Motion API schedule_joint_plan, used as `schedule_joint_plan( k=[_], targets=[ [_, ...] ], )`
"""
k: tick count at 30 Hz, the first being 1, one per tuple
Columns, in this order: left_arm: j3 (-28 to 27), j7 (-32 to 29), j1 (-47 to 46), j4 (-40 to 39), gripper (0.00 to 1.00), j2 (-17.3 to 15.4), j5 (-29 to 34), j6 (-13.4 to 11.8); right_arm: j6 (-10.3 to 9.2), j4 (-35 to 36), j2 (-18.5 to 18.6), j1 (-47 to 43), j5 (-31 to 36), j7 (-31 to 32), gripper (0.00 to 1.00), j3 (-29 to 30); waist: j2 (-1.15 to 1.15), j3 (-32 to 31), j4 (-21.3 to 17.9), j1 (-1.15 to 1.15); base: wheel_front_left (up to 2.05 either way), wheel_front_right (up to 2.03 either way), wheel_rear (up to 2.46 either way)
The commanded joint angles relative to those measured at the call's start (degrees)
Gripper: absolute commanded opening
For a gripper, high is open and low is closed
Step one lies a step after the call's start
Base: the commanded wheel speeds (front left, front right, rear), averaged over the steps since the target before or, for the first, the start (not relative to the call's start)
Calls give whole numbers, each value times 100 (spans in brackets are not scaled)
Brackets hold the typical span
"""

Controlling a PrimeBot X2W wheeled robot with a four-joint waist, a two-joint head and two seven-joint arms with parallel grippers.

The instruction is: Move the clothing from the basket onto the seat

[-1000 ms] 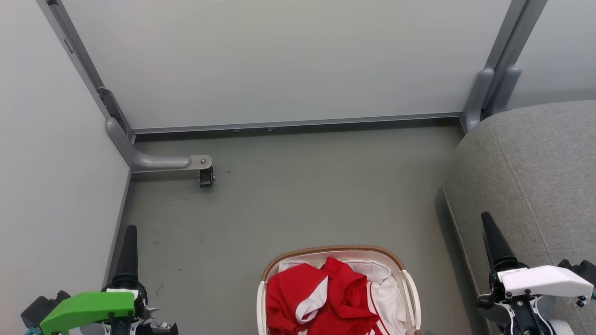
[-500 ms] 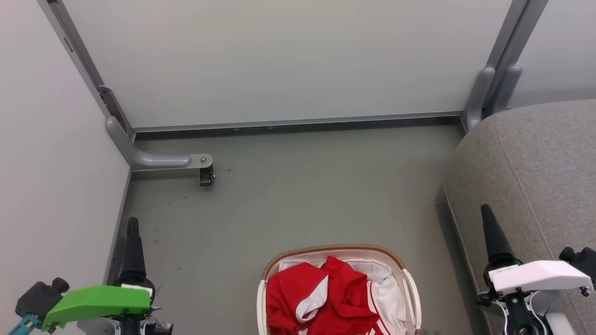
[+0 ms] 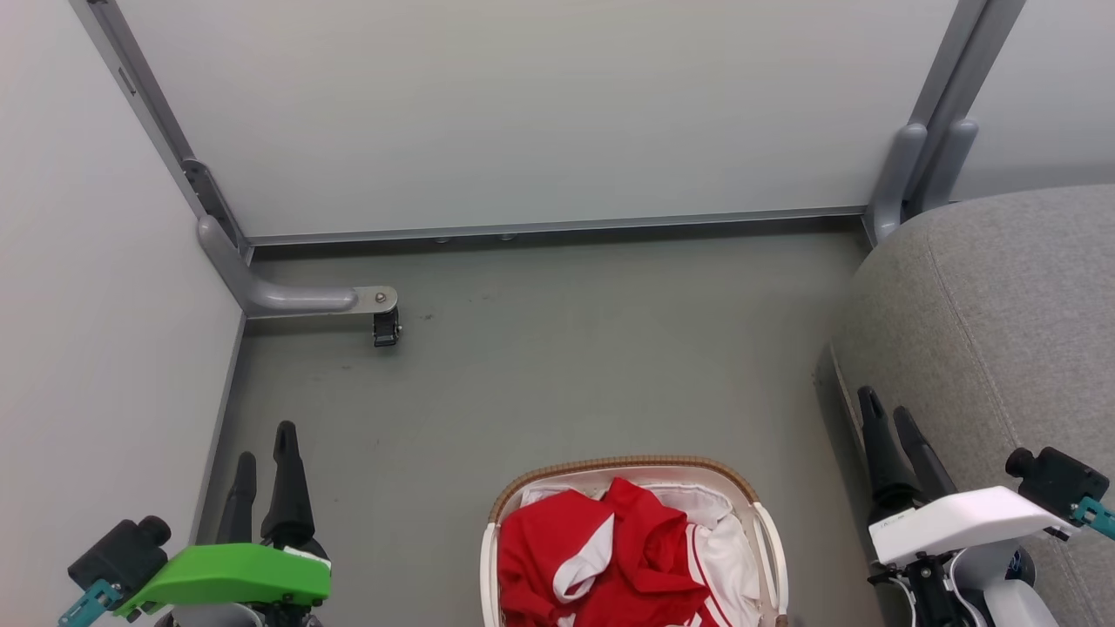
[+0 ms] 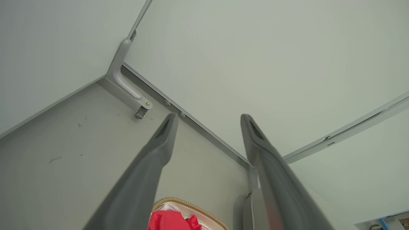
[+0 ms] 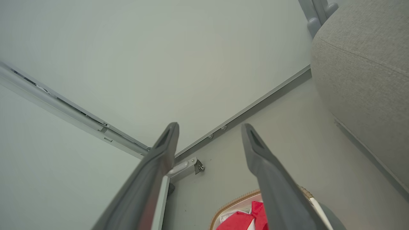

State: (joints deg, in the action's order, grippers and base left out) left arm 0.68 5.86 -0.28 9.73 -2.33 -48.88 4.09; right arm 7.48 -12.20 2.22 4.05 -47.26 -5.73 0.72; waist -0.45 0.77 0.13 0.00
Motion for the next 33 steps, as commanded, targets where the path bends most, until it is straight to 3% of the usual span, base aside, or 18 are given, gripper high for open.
schedule_joint_plan(
  k=[1, 33],
  targets=[
    [41, 59, 38, -43, 100, -44, 255, -15, 3, 64, 40, 3, 192, -70, 100, -27, 20, 1, 0, 0, 0, 0, 0],
    [353, 530, 325, 337, 100, -62, 2034, -146, 3, -62, 61, -123, 2159, -542, 100, -371, 31, -27, 18, 0, 0, 0, 0]
  ],
)
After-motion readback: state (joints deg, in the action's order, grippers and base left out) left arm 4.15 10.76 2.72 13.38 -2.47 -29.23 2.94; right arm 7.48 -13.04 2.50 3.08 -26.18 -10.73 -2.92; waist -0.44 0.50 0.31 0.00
